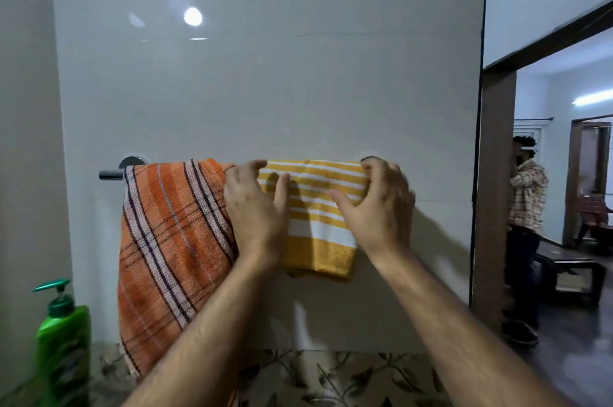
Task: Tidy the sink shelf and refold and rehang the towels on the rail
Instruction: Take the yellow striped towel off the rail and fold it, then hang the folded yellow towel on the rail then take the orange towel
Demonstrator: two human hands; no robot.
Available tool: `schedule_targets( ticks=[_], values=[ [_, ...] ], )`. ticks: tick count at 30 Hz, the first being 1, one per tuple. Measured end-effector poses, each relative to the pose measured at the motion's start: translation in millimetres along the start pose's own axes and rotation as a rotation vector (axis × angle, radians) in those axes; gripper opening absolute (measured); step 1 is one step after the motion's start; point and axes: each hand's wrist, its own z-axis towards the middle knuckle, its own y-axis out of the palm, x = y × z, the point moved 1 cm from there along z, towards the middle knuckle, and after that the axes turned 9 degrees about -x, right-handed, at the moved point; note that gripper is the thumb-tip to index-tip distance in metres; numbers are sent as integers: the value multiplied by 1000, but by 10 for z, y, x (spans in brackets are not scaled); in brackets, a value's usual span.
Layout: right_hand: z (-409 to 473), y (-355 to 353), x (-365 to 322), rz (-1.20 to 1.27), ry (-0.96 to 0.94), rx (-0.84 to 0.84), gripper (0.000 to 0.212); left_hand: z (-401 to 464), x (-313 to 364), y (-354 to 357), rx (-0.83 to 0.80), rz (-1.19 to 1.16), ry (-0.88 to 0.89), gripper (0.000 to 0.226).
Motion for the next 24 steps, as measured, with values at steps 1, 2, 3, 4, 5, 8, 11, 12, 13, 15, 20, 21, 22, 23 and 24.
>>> schedule_targets(
  ticks=[1, 2, 3, 4, 5, 8, 11, 12, 13, 15, 20, 21, 22, 23, 24],
  values=[
    [-66, -10, -21, 168, 146, -80, 61, -56, 6, -10, -26, -44, -95, 42],
    [-109, -18, -40, 332, 283, -180, 63, -97, 2, -18, -56, -78, -198, 46],
    [-141, -19, -45, 458, 387, -283, 66, -135, -2, -25, -92, -101, -298, 49],
    [-165, -21, -44, 546, 447, -372, 69, -169, -4, -29, -127, -119, -378, 52],
    [-174, -22, -38, 621, 477, -438, 69, -203, -7, -35, -156, -127, -425, 54],
    [-138, -63, 7, 851, 492, -487, 46, -302, -16, -67, -189, -115, -424, 56],
    [-116, -132, 112, 833, 435, -480, 20, -466, 10, -48, -248, -147, -417, 51],
    [-133, -149, 144, 798, 406, -482, 18, -533, 20, -37, -264, -148, -404, 48],
    [-162, -149, 179, 767, 385, -483, 16, -594, 20, -33, -279, -133, -400, 46],
    [-233, -143, 223, 742, 384, -493, 15, -669, -24, -41, -292, -70, -391, 52],
    [-269, -144, 271, 748, 367, -521, 40, -575, -220, -123, -199, -70, -230, 76],
    [-249, -132, 284, 741, 361, -527, 51, -512, -260, -105, -218, -93, -194, 81],
    [-226, -115, 294, 744, 364, -541, 66, -440, -279, -78, -255, -118, -166, 86],
    [-202, -89, 289, 755, 371, -564, 83, -364, -306, -39, -304, -162, -145, 88],
    [-186, -62, 270, 787, 377, -586, 96, -298, -325, 8, -359, -207, -131, 88]
  ],
)
